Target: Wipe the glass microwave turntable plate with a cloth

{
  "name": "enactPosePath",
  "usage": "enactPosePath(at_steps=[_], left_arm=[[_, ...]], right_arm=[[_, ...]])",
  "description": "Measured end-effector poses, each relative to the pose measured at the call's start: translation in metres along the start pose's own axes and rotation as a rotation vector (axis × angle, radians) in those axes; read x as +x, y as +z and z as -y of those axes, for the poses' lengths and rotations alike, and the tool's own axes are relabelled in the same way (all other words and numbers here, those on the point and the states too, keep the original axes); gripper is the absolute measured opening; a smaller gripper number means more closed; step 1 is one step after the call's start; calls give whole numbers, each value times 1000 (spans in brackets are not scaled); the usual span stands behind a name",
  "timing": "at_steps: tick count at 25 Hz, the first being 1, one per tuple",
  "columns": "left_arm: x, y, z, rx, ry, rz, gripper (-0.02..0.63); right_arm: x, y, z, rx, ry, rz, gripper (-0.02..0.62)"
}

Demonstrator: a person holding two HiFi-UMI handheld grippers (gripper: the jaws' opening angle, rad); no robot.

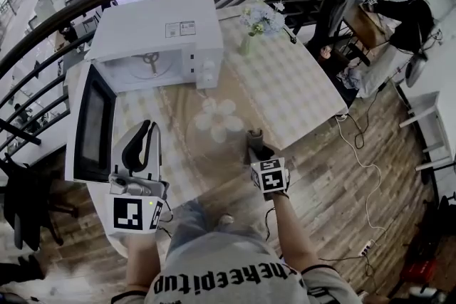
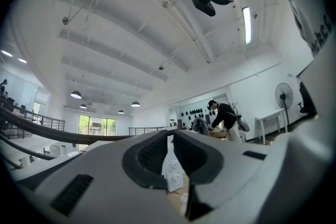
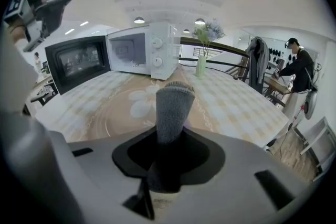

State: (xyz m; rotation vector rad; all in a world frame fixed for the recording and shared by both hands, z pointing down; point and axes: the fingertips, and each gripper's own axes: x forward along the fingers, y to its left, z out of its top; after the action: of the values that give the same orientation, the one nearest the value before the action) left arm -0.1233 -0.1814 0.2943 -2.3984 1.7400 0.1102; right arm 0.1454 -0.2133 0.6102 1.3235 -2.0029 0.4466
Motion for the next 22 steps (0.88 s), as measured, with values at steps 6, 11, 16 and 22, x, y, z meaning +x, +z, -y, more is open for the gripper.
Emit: enactPosePath(at_steps=[6,11,16,22], left_arm=[[2,9,24,-1,-26,17,35],[3,15,41,-10,-40,22,36],[2,23,55,-5,-47,36,36],[2,30,68,1,-52,46,35]], right_arm=[[-32,20,0,30,24,119,112],[-63,40,6,37,14,224,114],[-93,55,10,51,10,308,114],[-125,73,17,74,15,399,115]])
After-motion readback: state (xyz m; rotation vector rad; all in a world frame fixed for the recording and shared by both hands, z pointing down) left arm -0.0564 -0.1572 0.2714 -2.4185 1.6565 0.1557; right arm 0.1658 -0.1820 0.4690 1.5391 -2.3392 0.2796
